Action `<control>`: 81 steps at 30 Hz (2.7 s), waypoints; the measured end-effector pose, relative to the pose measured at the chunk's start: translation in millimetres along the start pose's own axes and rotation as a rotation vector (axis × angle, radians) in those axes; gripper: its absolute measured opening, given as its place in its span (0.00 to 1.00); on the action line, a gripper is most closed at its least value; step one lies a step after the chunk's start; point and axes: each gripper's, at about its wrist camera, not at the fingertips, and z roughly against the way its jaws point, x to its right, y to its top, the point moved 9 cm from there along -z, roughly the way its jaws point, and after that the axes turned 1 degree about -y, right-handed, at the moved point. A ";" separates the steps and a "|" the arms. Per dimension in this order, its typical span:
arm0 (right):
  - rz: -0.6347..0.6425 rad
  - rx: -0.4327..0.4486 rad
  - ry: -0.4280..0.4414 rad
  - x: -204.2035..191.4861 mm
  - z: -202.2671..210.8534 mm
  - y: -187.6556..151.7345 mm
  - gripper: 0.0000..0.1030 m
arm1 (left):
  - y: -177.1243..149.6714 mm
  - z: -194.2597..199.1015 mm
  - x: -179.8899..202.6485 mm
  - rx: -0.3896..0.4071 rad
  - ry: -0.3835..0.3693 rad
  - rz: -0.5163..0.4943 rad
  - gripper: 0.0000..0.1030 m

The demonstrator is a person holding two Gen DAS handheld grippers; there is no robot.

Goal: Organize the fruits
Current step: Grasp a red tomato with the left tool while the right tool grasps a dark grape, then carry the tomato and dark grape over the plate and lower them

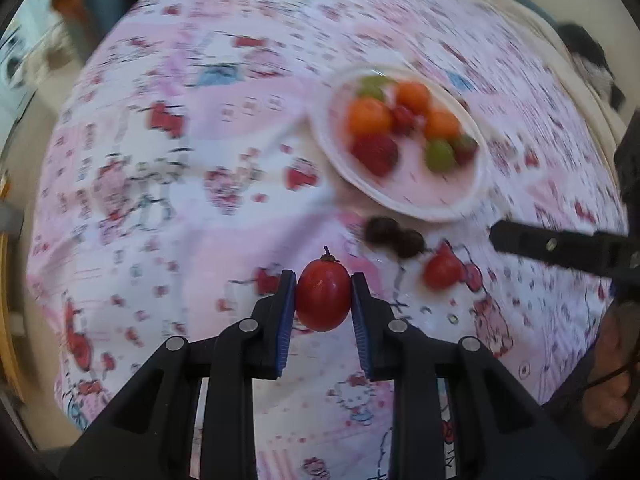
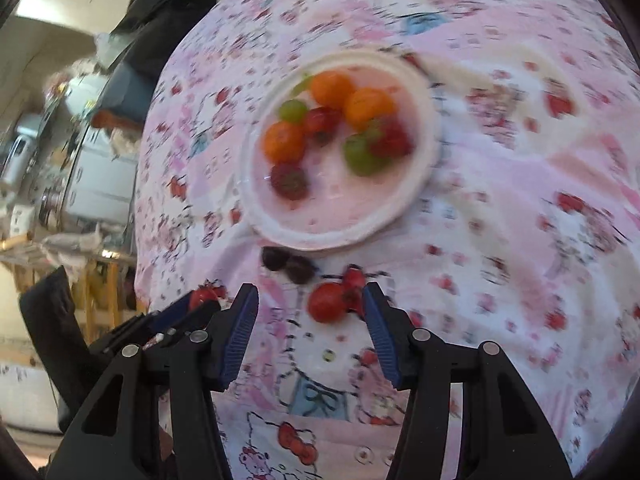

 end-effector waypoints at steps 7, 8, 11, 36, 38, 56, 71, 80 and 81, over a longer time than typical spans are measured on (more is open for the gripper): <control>0.145 -0.065 -0.095 -11.9 -40.2 9.5 0.33 | 8.4 4.4 -17.8 0.033 0.007 0.069 0.23; 0.171 -0.076 -0.109 -13.1 -44.9 9.2 0.33 | 9.3 5.6 -19.2 0.041 0.007 0.069 0.23; 0.249 -0.109 -0.151 -17.3 -57.7 5.8 0.33 | 10.6 8.8 -20.0 0.052 0.003 0.060 0.23; 0.442 -0.089 -0.173 -39.0 -70.0 -17.1 0.17 | 21.7 12.7 -25.4 0.077 0.026 0.082 0.23; 0.419 -0.071 -0.149 -41.8 -61.4 -18.1 0.17 | 22.8 15.7 -25.9 0.089 0.030 0.084 0.23; 0.230 0.182 -0.071 -25.0 44.7 58.2 0.18 | 67.9 33.8 -9.6 0.209 0.045 -0.004 0.23; 0.123 0.115 -0.035 8.8 12.3 104.9 0.18 | 85.5 -28.2 63.8 0.111 -0.014 -0.122 0.23; 0.094 0.055 -0.034 15.9 -14.7 102.0 0.19 | 75.3 -59.8 88.5 0.044 -0.040 -0.155 0.24; 0.093 0.055 -0.036 15.9 -15.1 102.4 0.19 | 74.9 -61.4 89.5 0.043 -0.039 -0.158 0.24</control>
